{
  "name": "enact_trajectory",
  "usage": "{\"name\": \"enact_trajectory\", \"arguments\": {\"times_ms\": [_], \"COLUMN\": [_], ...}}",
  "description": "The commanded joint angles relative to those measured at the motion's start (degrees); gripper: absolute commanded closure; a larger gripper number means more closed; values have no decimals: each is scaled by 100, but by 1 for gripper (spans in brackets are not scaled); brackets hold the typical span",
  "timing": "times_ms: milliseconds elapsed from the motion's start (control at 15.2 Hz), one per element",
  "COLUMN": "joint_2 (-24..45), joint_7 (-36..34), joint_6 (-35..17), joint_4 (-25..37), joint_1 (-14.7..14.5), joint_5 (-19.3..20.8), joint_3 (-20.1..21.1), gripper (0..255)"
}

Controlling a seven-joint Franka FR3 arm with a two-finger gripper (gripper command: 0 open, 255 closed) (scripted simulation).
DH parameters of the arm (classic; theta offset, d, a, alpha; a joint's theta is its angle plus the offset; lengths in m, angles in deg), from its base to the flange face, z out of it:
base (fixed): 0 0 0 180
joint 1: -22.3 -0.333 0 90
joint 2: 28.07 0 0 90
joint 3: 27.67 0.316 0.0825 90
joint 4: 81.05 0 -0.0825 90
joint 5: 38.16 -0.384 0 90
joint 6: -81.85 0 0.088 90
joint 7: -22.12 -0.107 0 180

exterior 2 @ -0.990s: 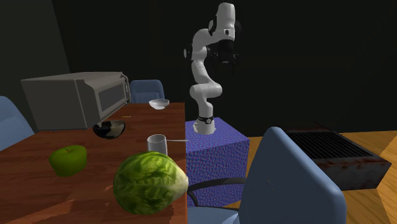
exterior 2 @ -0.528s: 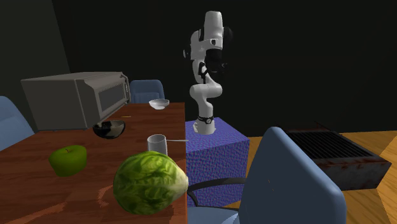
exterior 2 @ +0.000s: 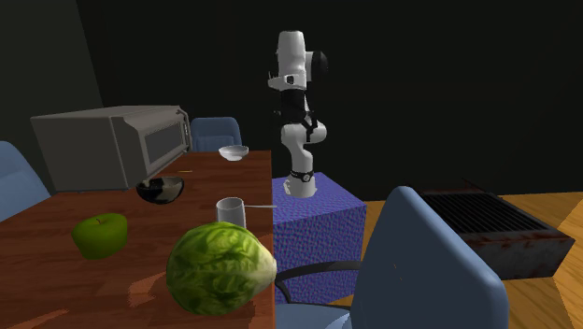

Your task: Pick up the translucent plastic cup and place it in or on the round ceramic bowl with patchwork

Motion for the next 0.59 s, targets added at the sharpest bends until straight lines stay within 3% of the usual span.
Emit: {"name": "enact_trajectory", "arguments": {"times_ms": [0,264,528], "joint_2": [251,918,1703], "joint_7": [245,804,1491], "joint_6": [-293,-795,-1239], "joint_4": [-12,176,479], "joint_1": [-3,-97,-288], "joint_5": [-6,-183,-611], "joint_3": [-275,-864,-1495], "gripper": [0,0,0]}}
